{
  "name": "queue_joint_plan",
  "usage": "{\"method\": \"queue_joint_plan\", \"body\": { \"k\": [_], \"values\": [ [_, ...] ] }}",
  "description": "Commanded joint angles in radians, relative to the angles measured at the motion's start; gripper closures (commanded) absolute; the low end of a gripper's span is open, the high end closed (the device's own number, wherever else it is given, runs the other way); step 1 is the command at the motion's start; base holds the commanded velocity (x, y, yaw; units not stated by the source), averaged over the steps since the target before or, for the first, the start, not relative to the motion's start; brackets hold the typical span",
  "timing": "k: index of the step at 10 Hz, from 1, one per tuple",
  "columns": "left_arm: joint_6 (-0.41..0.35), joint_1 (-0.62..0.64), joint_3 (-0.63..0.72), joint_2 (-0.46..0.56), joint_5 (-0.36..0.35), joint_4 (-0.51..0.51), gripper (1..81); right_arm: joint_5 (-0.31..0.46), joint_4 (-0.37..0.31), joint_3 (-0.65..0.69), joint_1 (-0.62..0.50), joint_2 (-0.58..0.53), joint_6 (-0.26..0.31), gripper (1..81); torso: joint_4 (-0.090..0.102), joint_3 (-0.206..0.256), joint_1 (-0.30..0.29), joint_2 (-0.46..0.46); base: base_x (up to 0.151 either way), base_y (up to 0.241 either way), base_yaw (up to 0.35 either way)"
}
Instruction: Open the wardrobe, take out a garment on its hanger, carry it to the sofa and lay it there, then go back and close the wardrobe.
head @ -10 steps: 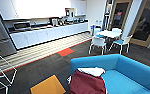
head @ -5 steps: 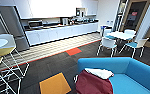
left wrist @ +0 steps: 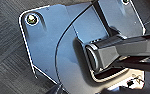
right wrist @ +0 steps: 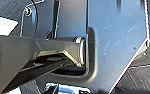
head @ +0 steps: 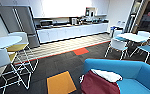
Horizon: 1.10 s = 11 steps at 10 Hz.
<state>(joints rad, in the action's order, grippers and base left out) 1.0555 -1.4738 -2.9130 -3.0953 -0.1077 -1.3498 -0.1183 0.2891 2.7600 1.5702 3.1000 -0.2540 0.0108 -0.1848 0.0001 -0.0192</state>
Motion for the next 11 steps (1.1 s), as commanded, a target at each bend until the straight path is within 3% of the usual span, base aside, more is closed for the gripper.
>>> {"method": "queue_joint_plan", "body": {
  "k": [1,11],
  "values": [
    [0.001,0.040,-0.003,0.021,0.045,0.004,1.0,0.052,0.010,-0.005,-0.023,0.011,0.004,1.0,0.000,0.000,0.000,0.000,0.000,0.000,0.249],
    [0.001,0.039,-0.003,0.015,0.045,-0.006,1.0,0.052,0.010,-0.005,-0.025,0.013,0.004,1.0,0.000,0.000,0.000,0.000,0.000,0.000,0.273]
  ]
}}
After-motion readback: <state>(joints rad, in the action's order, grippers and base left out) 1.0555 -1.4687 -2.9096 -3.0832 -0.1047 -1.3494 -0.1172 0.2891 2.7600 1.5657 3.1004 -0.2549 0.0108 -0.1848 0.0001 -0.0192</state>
